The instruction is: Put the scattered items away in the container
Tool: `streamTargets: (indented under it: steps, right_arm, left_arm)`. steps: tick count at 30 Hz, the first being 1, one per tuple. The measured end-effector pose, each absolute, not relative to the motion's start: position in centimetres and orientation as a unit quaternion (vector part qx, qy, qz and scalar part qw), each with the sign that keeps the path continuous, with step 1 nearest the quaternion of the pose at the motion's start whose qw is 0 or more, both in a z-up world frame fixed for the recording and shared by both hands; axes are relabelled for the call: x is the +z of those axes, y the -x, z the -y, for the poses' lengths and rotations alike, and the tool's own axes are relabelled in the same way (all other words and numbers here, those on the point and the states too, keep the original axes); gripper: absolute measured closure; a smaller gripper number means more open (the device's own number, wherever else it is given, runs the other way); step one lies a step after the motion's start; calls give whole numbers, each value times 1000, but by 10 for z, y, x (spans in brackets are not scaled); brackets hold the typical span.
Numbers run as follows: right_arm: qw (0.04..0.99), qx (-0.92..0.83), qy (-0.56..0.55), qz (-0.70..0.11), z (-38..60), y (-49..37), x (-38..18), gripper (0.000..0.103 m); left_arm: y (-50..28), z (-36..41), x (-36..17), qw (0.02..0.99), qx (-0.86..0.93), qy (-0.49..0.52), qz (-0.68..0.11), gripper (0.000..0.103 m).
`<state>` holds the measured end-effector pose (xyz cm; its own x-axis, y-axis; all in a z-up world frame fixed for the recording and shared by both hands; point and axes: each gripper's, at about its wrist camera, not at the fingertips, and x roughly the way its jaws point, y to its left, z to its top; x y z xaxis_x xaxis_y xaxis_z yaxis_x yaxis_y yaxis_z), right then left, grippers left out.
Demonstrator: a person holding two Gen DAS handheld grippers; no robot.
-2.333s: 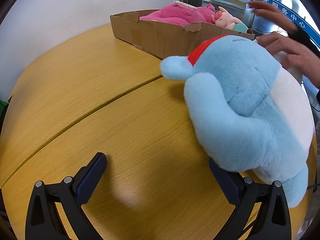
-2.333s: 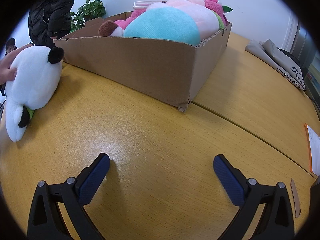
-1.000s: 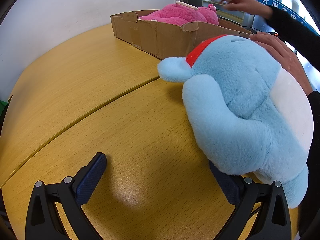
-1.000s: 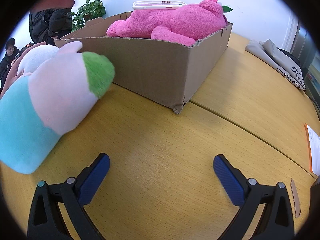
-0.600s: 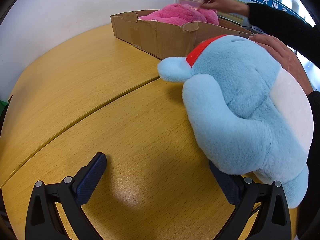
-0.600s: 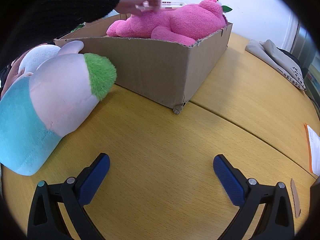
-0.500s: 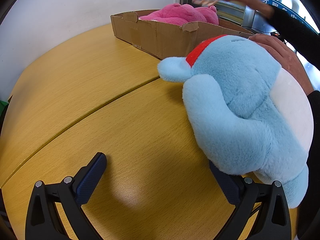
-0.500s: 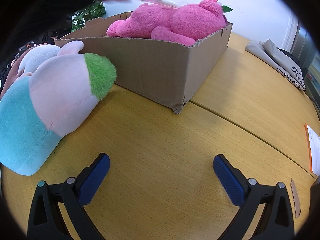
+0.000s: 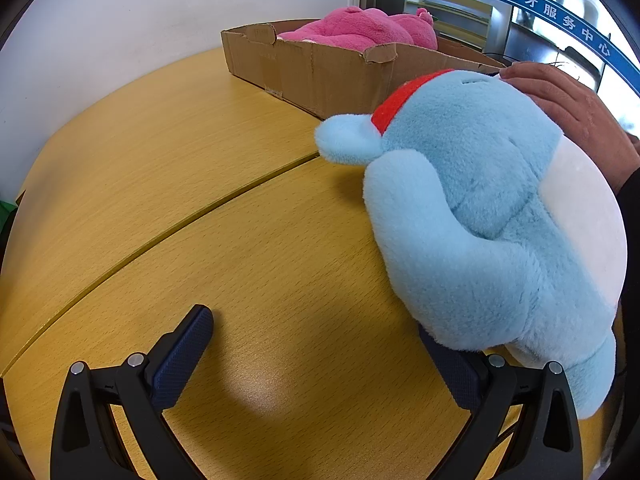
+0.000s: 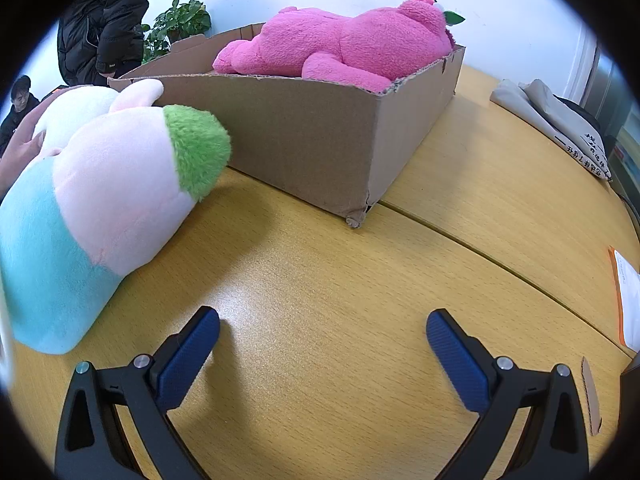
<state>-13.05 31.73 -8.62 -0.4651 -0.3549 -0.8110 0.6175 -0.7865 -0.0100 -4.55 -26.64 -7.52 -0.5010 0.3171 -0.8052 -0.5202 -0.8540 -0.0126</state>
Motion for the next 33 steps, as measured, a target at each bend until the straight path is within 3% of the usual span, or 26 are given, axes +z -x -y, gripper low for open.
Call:
streamTargets:
  steps: [33]
  right_arm:
    - [286,-843,-429,-151,-319,127,-87,0]
  left_arm:
    - [44,267,-75,244,858,436,-117,0]
